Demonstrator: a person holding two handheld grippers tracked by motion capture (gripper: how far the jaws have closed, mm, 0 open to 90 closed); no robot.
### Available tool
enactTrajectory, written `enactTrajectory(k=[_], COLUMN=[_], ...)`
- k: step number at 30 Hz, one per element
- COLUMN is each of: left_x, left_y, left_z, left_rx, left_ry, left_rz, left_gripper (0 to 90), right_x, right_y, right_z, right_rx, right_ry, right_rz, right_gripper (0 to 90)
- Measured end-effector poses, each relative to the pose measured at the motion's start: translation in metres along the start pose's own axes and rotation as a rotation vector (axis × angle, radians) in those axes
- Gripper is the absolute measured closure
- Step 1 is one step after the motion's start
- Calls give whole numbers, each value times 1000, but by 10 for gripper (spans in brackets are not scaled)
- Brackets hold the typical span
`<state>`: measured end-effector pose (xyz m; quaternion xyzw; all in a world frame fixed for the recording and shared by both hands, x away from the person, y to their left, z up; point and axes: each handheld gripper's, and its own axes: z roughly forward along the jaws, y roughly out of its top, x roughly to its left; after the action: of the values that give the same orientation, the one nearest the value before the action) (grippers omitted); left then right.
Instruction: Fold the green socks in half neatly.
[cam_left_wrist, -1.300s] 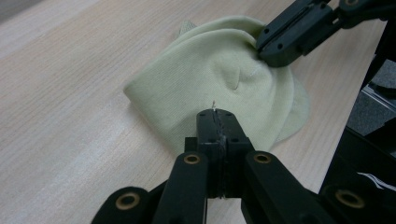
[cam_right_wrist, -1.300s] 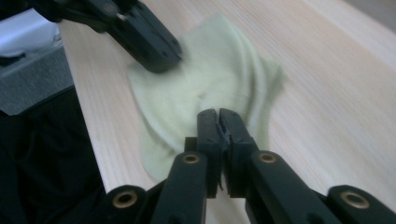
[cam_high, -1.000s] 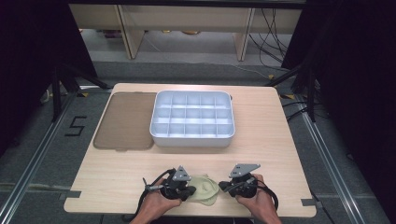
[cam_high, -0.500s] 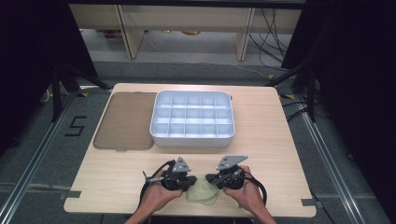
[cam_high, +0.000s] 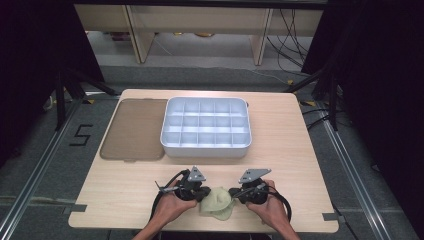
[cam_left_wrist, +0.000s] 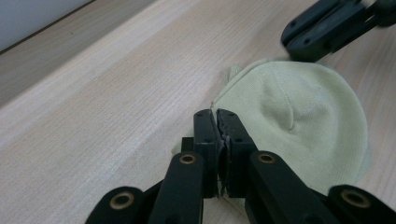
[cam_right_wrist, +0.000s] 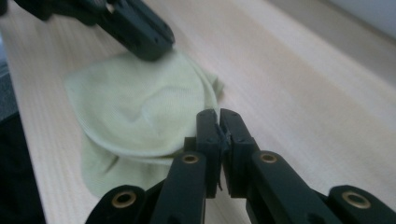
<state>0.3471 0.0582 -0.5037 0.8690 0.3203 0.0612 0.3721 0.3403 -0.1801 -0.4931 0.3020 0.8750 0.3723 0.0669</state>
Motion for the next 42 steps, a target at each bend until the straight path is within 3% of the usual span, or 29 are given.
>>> enactTrajectory(k=[5,10,13,19,20,25,26,28,30,33,36,39,42], left_x=[-2,-2,-2,0,0,-18,-24,-26,-31,-30,-31,-28,-21], left_y=[0,0,0,-1,-2,-15,-17,-21,-24,-28,-28,-26,-30], left_z=[0,0,0,-5,-8,-26,-27,-29,-27,-21,-23,-36,-44], left_rx=[-3,-1,-4,-35,-46,-62,-76,-67,-49,0,-23,-48,-67], left_ry=[14,5,4,-16,-24,-81,-87,-99,-108,-95,-94,-81,-61], left_rz=[-10,4,5,-11,-17,-6,-32,0,-14,30,-7,3,-30], left_gripper=[850,848,851,818,806,805,806,810,812,812,807,783,706], right_x=[16,25,24,20,21,20,20,19,20,21,21,20,19], right_y=[5,-3,-10,-15,-14,-10,-10,-10,-10,-11,-11,-9,-6], right_z=[-13,-10,-8,-8,-11,-20,-20,-18,-18,-16,-15,-17,-22], right_rx=[-27,15,50,41,42,-8,-10,-9,-2,6,6,-6,-27], right_ry=[38,60,63,72,69,63,66,70,62,68,71,76,58], right_rz=[-35,-55,-46,-45,-22,-18,-16,-22,-16,-15,-20,-18,-11], right_gripper=[868,863,865,865,864,864,864,862,863,863,862,861,858])
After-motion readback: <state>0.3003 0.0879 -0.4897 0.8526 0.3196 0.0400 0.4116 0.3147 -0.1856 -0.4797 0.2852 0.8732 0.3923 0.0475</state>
